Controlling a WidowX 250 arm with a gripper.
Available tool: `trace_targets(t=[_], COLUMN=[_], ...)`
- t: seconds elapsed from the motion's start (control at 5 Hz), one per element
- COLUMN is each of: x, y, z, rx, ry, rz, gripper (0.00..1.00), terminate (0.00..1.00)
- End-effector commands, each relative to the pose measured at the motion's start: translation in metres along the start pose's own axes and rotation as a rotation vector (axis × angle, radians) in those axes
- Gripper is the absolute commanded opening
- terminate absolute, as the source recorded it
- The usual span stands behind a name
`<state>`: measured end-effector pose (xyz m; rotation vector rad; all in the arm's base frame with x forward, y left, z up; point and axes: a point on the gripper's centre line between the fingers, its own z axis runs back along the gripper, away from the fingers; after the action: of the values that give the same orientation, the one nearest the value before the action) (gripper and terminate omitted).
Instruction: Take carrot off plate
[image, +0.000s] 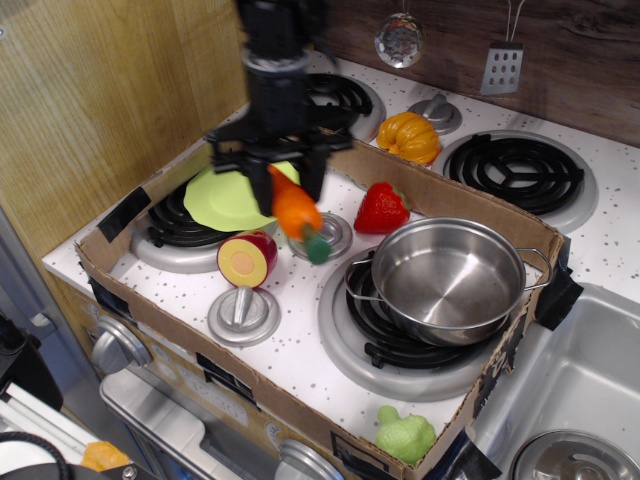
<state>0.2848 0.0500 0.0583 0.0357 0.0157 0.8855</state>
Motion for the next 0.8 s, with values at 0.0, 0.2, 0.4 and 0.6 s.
trace_targets(t=[0.0, 0.2, 0.4, 0.6], x=[-0.029, -0.039, -0.045, -0.054], y=[-0.016, -0.011, -0.007, 0.001], z=[0.007, 0.002, 0.0, -0.004], rx=[-0.028, -0.045, -0.048, -0.055], ry=[-0.054, -0.048, -0.056, -0.053], rz=[0.037, 0.058, 0.076, 0.098], gripper=[0.0, 0.0, 0.0, 0.0], terminate=[0.0, 0.0, 0.0, 0.0])
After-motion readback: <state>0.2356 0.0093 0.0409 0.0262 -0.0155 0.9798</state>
